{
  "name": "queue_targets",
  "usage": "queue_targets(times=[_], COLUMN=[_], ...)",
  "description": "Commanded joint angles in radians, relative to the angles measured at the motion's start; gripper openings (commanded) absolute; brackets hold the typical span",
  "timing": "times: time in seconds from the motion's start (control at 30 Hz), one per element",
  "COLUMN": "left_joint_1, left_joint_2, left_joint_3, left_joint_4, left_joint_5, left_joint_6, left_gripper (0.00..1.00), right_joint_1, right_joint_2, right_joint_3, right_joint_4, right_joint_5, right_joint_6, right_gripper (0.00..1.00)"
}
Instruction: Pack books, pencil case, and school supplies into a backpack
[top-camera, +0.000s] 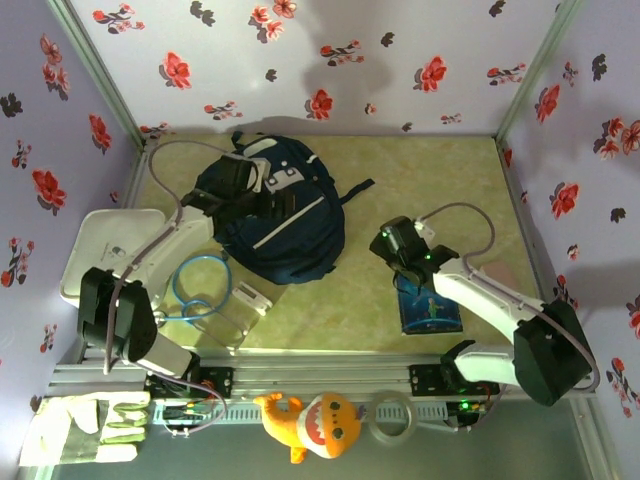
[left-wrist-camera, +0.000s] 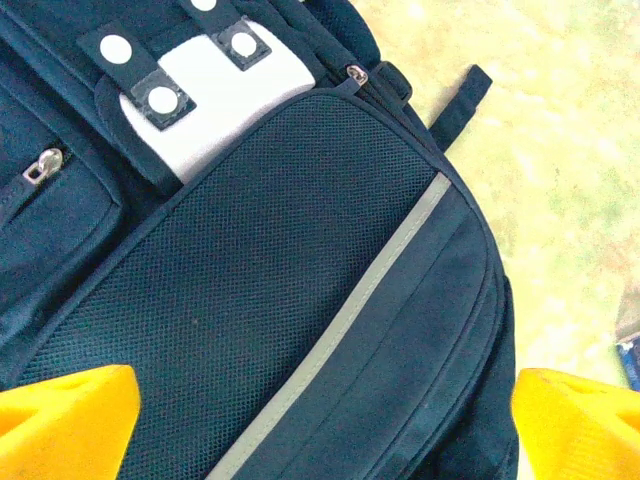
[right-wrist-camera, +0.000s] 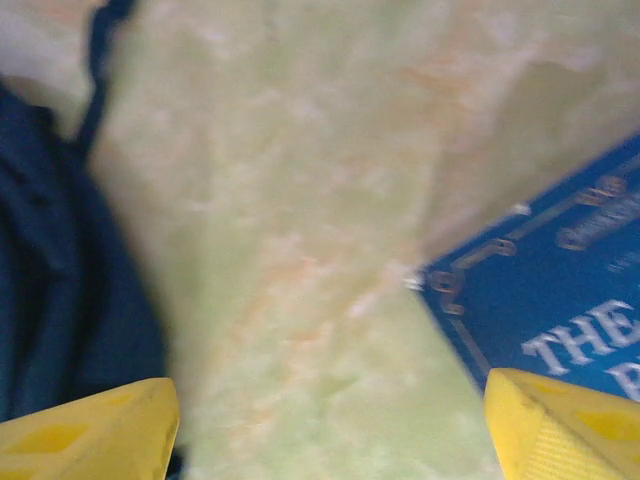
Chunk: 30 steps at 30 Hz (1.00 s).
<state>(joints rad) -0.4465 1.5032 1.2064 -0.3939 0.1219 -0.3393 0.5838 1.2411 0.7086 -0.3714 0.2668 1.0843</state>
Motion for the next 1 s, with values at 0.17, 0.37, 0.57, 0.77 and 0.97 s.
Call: queue_targets(times=[0.17, 0.37, 0.57, 0.77, 0.97], left_joint_1=[0.007, 0.006, -0.008, -0.09, -0.224], left_joint_2=[0.004, 0.04, 0.078, 0.154, 0.24], left_joint_3=[0.021, 0.027, 0.035, 0.089, 0.142], left_joint_4=[0.057, 0.087, 0.092, 0.001, -0.05], left_joint_5=[0.045, 0.103, 0.169, 0.226, 0.236], left_joint_6=[-0.037, -0.063, -0.111, -0.182, -0.201], left_gripper=[1.0, 1.0, 1.0, 0.95, 0.94], right_joint_1=[-0.033, -0.035, -0.04, -0.086, -0.156], right_joint_2=[0.058, 0.16, 0.257, 0.398, 0.439], right_joint_3=[-0.087, -0.125, -0.104, -0.078, -0.013], right_joint_4=[0.008, 0.145, 0.315, 0.638, 0.741], right_joint_5=[0.011, -0.056, -0.104, -0.22, -0.331], right_joint_6=[0.102, 0.16, 0.16, 0.248, 0.199], right_gripper=[0.81, 0.8, 0.8, 0.77, 0.7])
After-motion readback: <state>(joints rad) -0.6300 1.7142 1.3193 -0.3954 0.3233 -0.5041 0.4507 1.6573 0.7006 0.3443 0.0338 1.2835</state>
